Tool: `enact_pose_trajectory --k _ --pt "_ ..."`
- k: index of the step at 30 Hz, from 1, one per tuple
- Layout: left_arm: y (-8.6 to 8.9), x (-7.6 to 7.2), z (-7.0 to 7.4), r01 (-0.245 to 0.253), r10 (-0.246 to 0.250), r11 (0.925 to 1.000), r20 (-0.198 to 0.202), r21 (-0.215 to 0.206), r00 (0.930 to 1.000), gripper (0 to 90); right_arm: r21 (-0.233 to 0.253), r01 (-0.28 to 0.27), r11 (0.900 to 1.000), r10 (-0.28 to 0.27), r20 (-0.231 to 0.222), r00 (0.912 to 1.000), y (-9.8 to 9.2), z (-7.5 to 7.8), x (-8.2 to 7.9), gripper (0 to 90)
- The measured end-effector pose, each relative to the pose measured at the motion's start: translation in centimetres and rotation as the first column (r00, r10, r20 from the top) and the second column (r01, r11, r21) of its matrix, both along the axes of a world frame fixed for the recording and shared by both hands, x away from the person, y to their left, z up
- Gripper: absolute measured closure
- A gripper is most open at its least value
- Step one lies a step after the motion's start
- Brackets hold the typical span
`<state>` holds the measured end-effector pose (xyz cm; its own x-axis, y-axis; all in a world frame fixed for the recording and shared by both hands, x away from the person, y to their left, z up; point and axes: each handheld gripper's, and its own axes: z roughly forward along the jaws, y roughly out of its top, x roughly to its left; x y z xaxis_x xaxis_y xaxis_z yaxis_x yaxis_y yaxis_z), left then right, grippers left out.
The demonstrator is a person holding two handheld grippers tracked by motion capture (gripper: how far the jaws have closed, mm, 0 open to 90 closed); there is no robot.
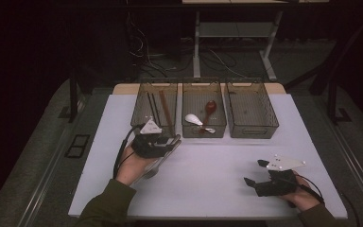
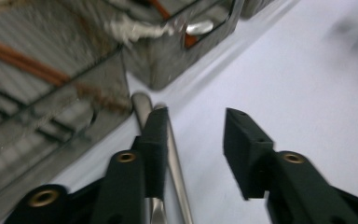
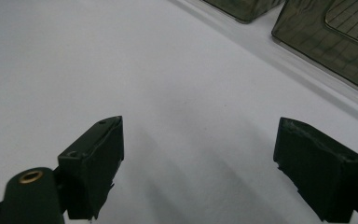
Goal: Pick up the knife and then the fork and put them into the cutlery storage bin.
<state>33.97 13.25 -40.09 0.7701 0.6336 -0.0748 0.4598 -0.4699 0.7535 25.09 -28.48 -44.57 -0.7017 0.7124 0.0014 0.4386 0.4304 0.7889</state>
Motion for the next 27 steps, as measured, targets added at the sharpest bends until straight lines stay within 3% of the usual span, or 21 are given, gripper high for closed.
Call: enact_pose_trajectory --k 7,16,27 --pt "1.3 -0.9 -1.6 -0.036 0.038 0.999 -0.053 0.026 0.9979 69.0 -0.003 0.0 1.0 0.0 0.003 1.0 -0.1 0.0 0.0 15.8" --pt "1.2 -1.6 -3.4 -0.035 0.042 0.9971 -0.102 0.067 0.9939 73.2 -0.002 0.003 1.0 -0.003 0.003 1.0 -0.1 0.0 0.0 15.8" --pt "1.3 -2.0 -4.2 -0.053 0.061 0.9952 -0.103 0.083 0.9928 75.8 0.0 0.004 1.0 -0.004 0.0 1.0 -0.1 0.0 0.0 15.8"
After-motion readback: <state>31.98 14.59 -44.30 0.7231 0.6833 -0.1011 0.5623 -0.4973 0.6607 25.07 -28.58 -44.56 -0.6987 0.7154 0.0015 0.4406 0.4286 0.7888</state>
